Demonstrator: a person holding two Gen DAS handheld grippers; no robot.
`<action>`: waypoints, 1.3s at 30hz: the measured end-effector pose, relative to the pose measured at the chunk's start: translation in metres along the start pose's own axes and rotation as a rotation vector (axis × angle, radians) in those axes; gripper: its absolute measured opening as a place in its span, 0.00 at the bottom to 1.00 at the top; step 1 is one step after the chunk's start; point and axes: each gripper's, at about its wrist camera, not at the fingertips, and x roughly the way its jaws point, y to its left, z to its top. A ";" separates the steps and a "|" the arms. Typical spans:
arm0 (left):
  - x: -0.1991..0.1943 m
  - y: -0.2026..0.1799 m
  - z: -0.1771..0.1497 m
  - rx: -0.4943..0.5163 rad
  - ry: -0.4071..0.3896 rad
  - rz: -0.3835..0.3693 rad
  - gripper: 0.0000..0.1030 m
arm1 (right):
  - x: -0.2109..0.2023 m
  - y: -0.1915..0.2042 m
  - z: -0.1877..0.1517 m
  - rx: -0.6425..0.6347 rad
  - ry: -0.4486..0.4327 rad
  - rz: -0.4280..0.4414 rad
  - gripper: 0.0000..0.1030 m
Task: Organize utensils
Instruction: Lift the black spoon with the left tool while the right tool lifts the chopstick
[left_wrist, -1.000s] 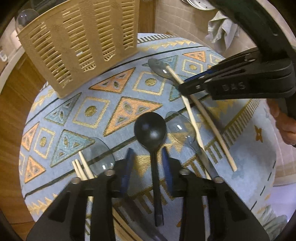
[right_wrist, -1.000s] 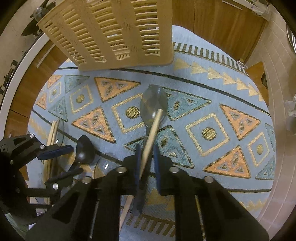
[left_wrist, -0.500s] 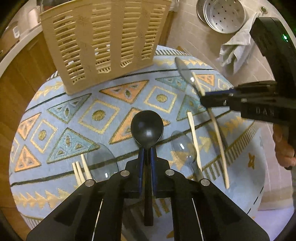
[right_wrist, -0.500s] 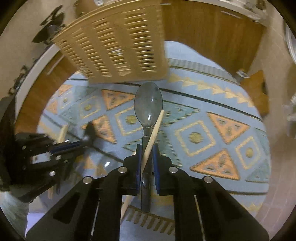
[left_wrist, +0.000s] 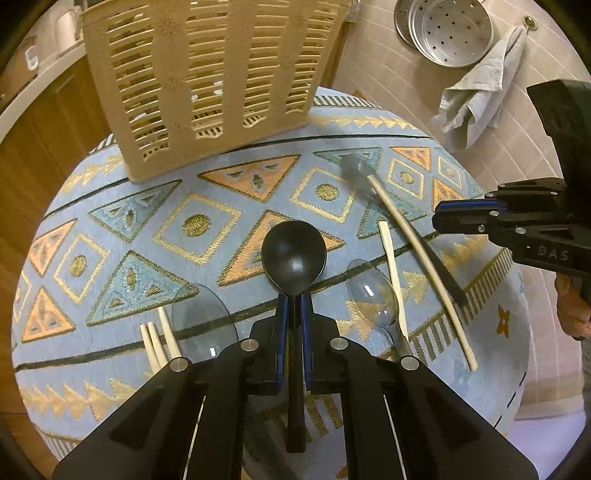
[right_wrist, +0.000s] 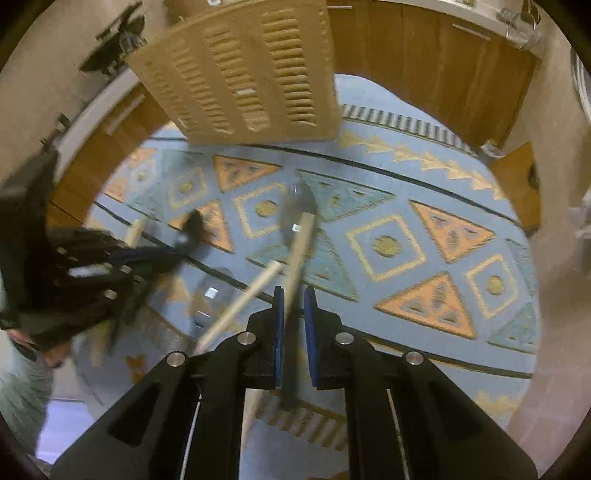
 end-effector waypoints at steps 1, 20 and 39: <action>-0.001 0.000 0.000 -0.001 -0.002 -0.003 0.05 | 0.001 -0.001 -0.001 0.007 0.007 -0.016 0.09; -0.002 0.005 0.002 -0.016 -0.012 -0.027 0.05 | 0.035 0.022 0.009 0.018 0.146 0.118 0.10; -0.146 0.003 0.030 -0.039 -0.562 -0.070 0.05 | -0.082 0.048 0.048 -0.023 -0.337 0.182 0.04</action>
